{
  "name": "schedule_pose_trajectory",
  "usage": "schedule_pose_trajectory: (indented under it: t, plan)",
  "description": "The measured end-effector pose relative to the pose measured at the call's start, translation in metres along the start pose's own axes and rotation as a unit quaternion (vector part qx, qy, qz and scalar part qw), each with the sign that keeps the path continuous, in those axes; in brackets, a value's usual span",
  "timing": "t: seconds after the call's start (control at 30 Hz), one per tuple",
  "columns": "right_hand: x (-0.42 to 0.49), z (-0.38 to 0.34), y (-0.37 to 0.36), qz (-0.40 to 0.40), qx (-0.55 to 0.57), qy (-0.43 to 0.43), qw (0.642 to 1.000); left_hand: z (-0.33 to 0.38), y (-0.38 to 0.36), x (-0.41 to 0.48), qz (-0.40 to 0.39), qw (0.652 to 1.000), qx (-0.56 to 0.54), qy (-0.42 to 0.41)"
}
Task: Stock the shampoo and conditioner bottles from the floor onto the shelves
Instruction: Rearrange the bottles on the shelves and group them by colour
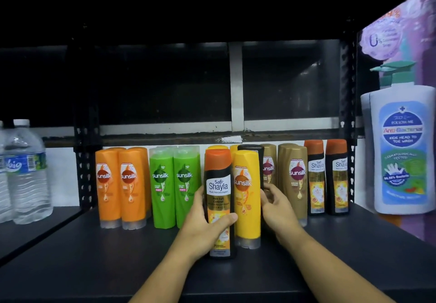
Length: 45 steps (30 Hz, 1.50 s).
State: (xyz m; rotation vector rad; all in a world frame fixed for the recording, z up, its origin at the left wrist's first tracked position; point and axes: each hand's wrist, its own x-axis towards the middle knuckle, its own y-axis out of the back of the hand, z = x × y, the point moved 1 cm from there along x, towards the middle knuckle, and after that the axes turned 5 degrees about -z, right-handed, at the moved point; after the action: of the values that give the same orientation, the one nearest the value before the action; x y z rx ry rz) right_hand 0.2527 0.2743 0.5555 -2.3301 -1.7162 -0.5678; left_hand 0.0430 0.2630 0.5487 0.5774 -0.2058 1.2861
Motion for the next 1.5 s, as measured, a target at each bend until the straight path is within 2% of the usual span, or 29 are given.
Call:
schedule_pose_trajectory:
  t: [0.2,0.47,0.77,1.13,1.5]
  plan:
    - [-0.012,0.003,0.013,0.081,-0.079,0.026,0.993,0.003,0.002,-0.003,-0.008,1.000,0.004,0.000]
    - [-0.037,-0.007,0.032,0.076,-0.138,0.018,0.987,0.009,0.004,-0.015,-0.035,0.999,-0.002,-0.004]
    - [-0.064,-0.016,0.061,0.107,-0.165,0.022,0.980,0.023,-0.008,-0.038,-0.040,0.999,0.021,-0.028]
    - [-0.082,-0.016,0.122,0.168,-0.200,0.038,0.964,0.053,-0.097,-0.036,-0.081,0.995,0.019,-0.055]
    - [-0.094,-0.016,0.171,0.227,-0.214,0.049,0.949,0.069,-0.198,0.008,-0.129,0.991,-0.003,-0.035]
